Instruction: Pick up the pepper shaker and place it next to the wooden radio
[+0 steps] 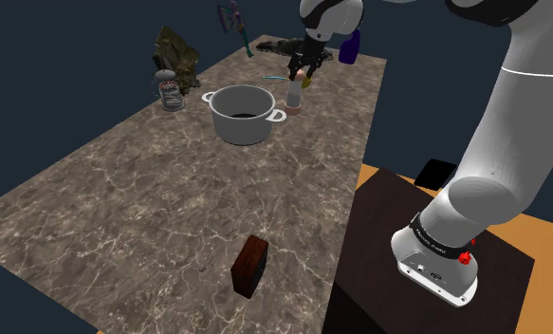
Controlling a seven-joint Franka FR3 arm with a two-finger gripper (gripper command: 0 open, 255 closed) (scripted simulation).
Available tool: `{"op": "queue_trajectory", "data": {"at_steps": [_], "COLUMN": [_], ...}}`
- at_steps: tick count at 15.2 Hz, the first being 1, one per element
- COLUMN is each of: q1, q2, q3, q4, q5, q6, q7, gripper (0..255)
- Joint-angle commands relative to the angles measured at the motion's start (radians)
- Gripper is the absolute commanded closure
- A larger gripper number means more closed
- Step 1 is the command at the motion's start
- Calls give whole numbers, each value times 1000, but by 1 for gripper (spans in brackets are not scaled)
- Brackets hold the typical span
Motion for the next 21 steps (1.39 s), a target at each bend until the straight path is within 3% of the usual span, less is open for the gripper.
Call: {"op": "queue_trajectory", "data": {"at_steps": [1,3,4,13,21], "q1": [0,0,0,0,4], "q2": [0,0,0,0,-41], "q3": [0,0,0,0,-9], "q4": [0,0,0,0,53], "q5": [0,0,0,0,-28], "q6": [1,1,1,1,-90], "q7": [0,0,0,0,30], "gripper": [0,0,255,255,255]}}
